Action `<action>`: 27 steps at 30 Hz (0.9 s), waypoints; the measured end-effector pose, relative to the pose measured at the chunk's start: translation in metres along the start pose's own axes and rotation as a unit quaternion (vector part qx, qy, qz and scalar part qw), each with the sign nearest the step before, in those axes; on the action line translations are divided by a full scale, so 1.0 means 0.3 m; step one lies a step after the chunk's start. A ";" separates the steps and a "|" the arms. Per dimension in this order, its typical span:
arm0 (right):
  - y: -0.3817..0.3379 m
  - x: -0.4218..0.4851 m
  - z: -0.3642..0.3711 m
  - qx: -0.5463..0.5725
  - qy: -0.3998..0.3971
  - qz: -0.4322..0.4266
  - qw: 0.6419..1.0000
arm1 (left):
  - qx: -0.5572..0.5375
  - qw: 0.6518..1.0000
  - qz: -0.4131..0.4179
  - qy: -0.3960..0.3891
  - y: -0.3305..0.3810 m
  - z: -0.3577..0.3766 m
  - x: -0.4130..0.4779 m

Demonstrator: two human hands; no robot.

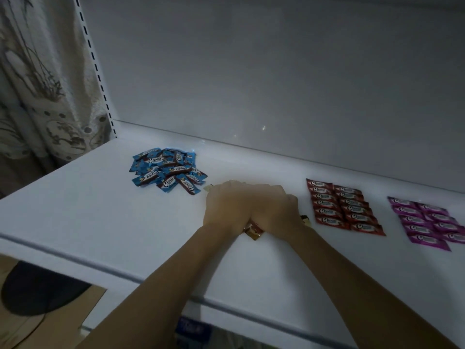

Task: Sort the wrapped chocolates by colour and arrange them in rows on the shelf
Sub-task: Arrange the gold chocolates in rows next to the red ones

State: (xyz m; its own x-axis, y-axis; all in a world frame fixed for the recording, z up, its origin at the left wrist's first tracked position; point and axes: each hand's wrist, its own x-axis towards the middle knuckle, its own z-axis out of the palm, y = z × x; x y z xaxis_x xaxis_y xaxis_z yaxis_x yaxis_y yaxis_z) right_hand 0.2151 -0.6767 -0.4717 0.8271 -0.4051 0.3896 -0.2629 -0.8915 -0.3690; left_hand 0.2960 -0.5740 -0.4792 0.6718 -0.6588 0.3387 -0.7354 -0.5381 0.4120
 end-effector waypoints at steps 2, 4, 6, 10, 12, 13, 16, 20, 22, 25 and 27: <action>-0.021 -0.032 -0.009 -0.001 -0.015 0.000 1.000 | -0.008 0.999 -0.034 0.005 -0.003 -0.026 -0.043; -0.055 -0.056 -0.021 0.007 -0.053 0.007 0.999 | -0.004 0.999 -0.049 0.011 -0.007 -0.042 -0.093; -0.100 -0.074 -0.033 0.008 -0.091 0.003 0.996 | 0.009 0.998 -0.061 0.012 -0.019 -0.079 -0.139; -0.207 -0.089 -0.013 0.015 -0.111 -0.034 0.993 | 0.013 0.998 -0.059 -0.023 -0.100 -0.155 -0.219; -0.263 -0.073 0.018 0.018 -0.106 -0.054 0.993 | 0.009 0.997 -0.064 -0.033 -0.157 -0.194 -0.229; -0.292 -0.060 0.033 0.016 -0.110 -0.061 0.992 | 0.018 0.996 -0.087 -0.017 -0.184 -0.216 -0.225; -0.362 -0.006 0.081 0.001 -0.129 -0.067 0.989 | 0.070 0.994 -0.085 0.012 -0.300 -0.223 -0.199; -0.433 0.066 0.140 -0.009 -0.140 -0.071 0.988 | 0.037 0.992 -0.117 0.027 -0.393 -0.254 -0.159; -0.468 0.098 0.168 -0.006 -0.138 -0.068 0.988 | -0.002 0.990 -0.137 0.045 -0.421 -0.273 -0.135; -0.508 0.136 0.202 0.001 -0.134 -0.060 0.989 | -0.052 0.983 -0.150 0.093 -0.439 -0.298 -0.117; -0.522 0.152 0.217 0.007 -0.127 -0.059 0.990 | -0.067 0.979 -0.154 0.111 -0.455 -0.295 -0.105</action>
State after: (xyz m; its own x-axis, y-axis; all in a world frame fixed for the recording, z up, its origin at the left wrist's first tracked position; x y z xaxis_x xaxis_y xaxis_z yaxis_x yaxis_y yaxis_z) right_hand 0.3263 -0.5424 -0.4511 0.9501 -0.2335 0.2067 -0.1521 -0.9256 -0.3465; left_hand 0.3831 -0.4335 -0.4712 0.8741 -0.3366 0.3502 -0.4857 -0.6093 0.6268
